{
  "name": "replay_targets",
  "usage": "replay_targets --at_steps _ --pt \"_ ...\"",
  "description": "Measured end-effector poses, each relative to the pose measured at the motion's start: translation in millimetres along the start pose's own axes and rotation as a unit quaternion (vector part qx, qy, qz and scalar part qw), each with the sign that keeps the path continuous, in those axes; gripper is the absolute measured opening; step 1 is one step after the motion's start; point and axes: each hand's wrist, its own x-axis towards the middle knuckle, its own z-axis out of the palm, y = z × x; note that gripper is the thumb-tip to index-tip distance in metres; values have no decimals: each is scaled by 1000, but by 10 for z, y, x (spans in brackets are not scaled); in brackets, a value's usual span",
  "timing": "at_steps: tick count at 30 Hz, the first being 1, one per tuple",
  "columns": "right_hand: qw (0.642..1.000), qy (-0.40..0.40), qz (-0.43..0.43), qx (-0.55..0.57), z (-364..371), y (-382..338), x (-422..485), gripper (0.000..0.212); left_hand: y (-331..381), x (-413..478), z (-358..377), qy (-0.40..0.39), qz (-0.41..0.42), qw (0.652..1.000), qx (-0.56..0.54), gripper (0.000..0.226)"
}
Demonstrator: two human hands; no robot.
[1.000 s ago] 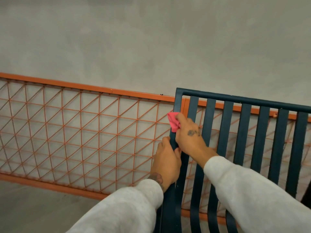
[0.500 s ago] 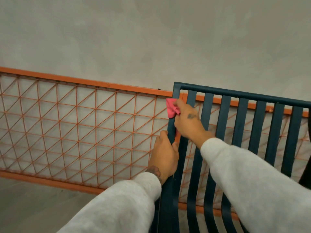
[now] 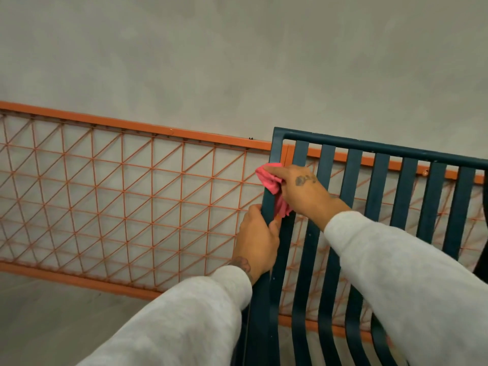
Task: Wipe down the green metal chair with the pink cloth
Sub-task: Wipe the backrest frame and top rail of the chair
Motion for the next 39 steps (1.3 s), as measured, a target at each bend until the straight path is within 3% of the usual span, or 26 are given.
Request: replay_targets --at_steps 3,8,11,14,17,22,28,30,34,37,39 --pt "999 -11 25 24 80 -9 -47 65 -19 -8 16 3 -7 1000 3 35" --pt "993 -85 -2 87 50 79 -485 56 -40 -9 12 9 -9 999 -44 30" --pt "986 -136 -37 92 -43 167 -482 58 -26 -21 0 -5 -21 998 -61 59" --pt "989 -124 -85 18 -96 215 -325 50 -32 -17 10 -10 -29 998 -48 80" --pt "995 -61 -60 -51 -77 229 -159 48 -50 14 32 -9 -22 999 -39 70" --pt "998 -24 40 38 138 -18 -238 55 -59 50 16 -10 25 1000 9 35" --pt "985 -127 12 113 -176 42 -473 52 -98 42 13 -5 46 998 44 24" --pt "986 -79 46 141 -368 111 -336 46 -81 39 -2 -7 39 997 72 19" --pt "970 111 111 187 -782 218 -9 42 -10 31 -8 -9 48 992 117 25" --pt "959 205 67 186 -957 105 250 44 19 30 -3 -10 41 991 129 24" --pt "964 240 21 108 -985 24 431 47 12 29 0 -12 37 991 129 24"
